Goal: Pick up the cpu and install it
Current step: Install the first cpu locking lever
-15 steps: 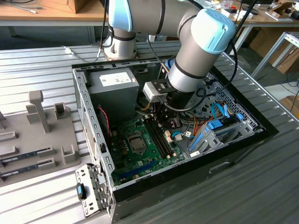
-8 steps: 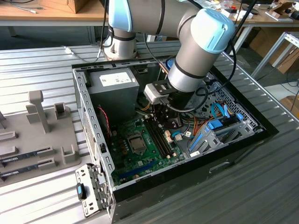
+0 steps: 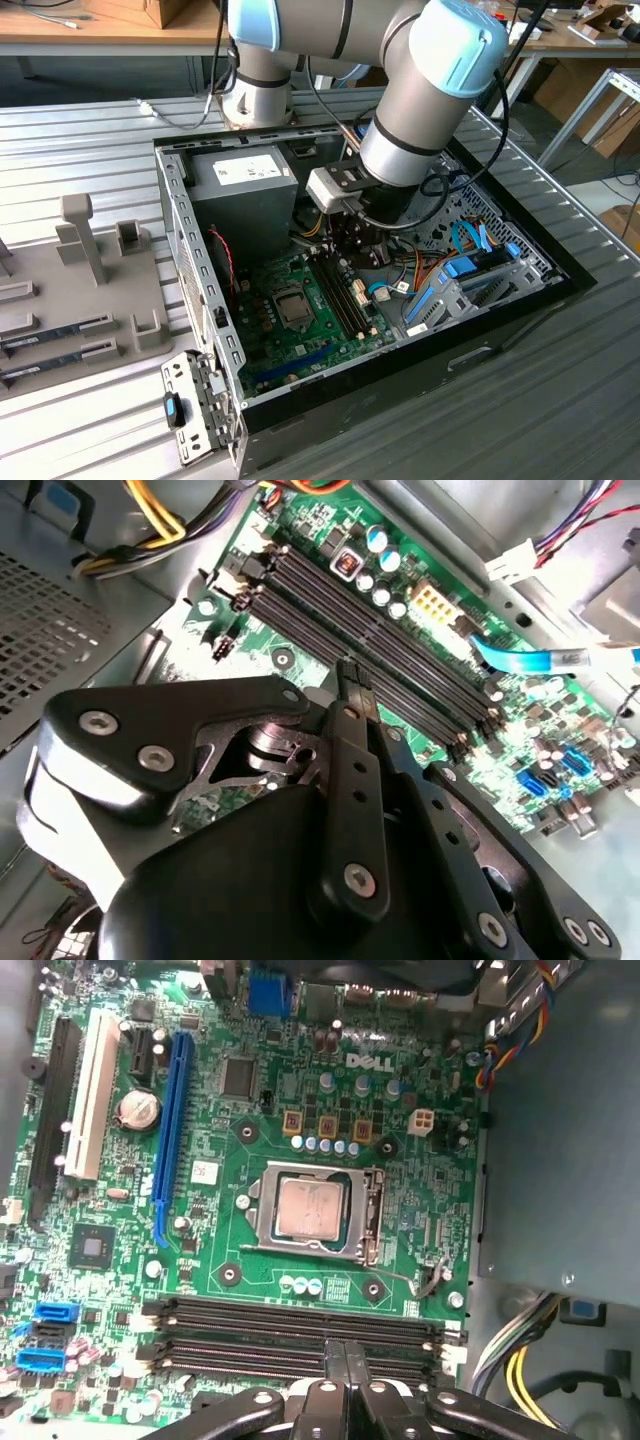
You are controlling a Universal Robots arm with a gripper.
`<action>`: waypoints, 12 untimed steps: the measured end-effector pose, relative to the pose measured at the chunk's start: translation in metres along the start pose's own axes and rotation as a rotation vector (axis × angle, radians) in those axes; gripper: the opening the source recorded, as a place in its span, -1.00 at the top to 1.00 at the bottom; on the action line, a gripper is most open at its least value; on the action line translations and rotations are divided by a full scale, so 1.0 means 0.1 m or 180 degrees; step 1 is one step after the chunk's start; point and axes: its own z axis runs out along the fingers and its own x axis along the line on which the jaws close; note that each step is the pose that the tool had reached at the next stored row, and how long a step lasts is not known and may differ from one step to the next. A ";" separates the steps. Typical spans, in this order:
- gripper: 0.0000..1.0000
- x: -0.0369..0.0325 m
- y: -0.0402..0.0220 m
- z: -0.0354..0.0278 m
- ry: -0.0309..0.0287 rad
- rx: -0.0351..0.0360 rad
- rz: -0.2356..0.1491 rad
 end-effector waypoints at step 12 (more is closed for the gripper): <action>0.79 -0.039 0.095 0.009 -0.0414 0.0045 0.0003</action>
